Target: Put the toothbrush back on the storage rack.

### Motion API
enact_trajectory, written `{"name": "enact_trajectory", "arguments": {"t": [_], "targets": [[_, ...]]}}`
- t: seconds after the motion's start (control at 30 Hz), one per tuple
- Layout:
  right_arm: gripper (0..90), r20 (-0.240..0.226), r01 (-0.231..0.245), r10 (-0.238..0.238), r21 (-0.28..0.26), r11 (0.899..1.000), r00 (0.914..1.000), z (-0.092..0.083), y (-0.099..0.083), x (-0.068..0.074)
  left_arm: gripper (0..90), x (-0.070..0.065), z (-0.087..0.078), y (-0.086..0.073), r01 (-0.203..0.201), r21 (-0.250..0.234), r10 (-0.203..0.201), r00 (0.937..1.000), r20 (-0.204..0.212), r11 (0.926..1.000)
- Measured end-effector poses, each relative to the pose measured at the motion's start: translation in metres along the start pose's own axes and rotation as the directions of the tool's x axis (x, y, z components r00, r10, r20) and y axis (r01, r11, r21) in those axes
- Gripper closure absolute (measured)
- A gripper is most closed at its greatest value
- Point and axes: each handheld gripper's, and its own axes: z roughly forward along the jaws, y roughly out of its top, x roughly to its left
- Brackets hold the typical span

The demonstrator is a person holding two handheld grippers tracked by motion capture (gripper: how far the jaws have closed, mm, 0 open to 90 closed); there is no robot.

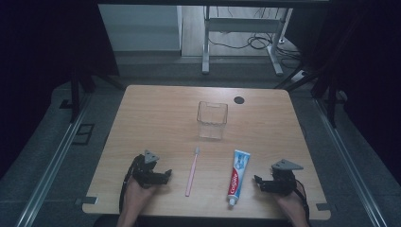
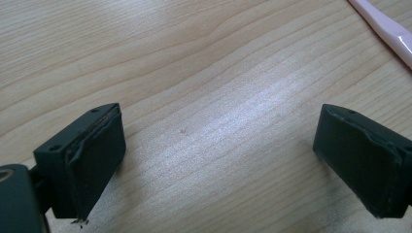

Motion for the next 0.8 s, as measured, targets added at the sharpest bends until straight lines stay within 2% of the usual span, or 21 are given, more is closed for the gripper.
{"name": "enact_trajectory", "arguments": {"t": [0.67,0.8], "targets": [[12.8,-0.004,0.001,-0.001,0.000,1.000,1.0000,0.0000,0.0000,-0.0003,7.5,-0.0008,-0.0005,-0.0002,0.006,-0.008,-0.006,1.0000,-0.006,0.9999],[12.8,-0.004,0.001,-0.001,0.000,1.000,1.0000,0.0000,0.0000,-0.0003,14.8,-0.0009,-0.0028,-0.0017,0.001,-0.023,-0.001,1.0000,-0.005,0.9997]]}}
